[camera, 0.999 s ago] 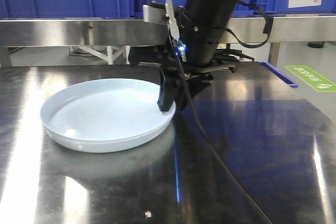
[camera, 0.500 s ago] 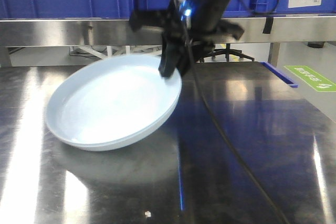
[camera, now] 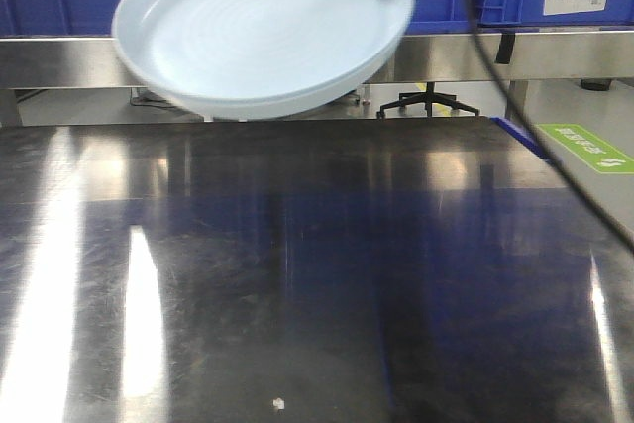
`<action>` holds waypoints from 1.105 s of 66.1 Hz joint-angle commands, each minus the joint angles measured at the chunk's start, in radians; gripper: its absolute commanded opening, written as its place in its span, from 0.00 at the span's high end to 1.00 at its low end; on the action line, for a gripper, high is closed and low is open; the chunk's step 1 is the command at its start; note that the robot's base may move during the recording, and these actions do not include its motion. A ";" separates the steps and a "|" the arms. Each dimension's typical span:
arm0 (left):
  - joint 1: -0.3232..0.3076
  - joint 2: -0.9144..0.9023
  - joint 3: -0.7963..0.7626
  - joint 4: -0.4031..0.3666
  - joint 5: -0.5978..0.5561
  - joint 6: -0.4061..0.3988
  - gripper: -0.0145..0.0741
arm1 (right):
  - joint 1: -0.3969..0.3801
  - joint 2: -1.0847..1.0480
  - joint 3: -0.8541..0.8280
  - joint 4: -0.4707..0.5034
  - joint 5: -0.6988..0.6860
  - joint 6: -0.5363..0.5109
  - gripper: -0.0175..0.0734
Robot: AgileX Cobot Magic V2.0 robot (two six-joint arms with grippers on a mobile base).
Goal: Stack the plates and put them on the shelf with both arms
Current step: 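Grasp the stacked plates with the right gripper and lift them up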
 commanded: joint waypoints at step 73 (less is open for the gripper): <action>-0.002 0.004 -0.027 0.011 -0.076 -0.004 0.74 | -0.222 -0.931 0.615 0.013 -0.053 -0.006 0.75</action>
